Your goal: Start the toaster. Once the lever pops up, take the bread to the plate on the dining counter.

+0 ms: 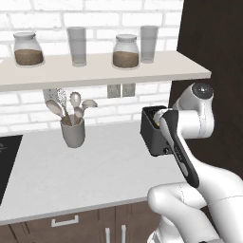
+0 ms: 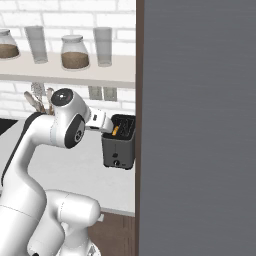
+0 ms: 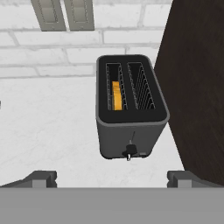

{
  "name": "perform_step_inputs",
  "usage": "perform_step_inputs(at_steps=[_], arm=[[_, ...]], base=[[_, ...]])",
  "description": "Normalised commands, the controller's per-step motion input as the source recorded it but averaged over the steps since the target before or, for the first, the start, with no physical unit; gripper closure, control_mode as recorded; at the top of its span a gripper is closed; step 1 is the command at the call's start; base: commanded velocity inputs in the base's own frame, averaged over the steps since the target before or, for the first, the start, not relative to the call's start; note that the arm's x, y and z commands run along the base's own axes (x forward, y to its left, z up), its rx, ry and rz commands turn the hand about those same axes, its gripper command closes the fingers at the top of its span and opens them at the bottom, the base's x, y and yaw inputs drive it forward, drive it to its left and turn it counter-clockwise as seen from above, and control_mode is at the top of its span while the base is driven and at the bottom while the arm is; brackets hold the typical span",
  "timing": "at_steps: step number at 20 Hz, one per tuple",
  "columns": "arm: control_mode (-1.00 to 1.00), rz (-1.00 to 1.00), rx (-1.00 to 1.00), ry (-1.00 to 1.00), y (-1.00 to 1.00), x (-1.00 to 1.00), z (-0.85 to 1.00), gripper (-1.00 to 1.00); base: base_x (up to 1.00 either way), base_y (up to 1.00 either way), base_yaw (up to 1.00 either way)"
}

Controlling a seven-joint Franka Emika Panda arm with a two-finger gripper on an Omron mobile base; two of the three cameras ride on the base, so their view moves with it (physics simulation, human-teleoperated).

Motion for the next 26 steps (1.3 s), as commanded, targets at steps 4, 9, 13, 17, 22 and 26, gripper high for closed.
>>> perform_step_inputs(at_steps=[4, 9, 13, 17, 22, 26], arm=[[-1.0, 0.0, 0.0, 0.0, 0.0, 0.0, 0.0, -1.0], [-1.0, 0.0, 0.0, 0.0, 0.0, 0.0, 0.0, -1.0], [-1.0, 0.0, 0.0, 0.0, 0.0, 0.0, 0.0, -1.0], [-1.0, 0.0, 0.0, 0.0, 0.0, 0.0, 0.0, -1.0], [-1.0, 0.0, 0.0, 0.0, 0.0, 0.0, 0.0, -1.0], [-1.0, 0.0, 0.0, 0.0, 0.0, 0.0, 0.0, -1.0]], base=[[0.0, 0.0, 0.0], [0.0, 0.0, 0.0], [0.0, 0.0, 0.0], [0.0, 0.0, 0.0], [0.0, 0.0, 0.0], [0.0, 0.0, 0.0]])
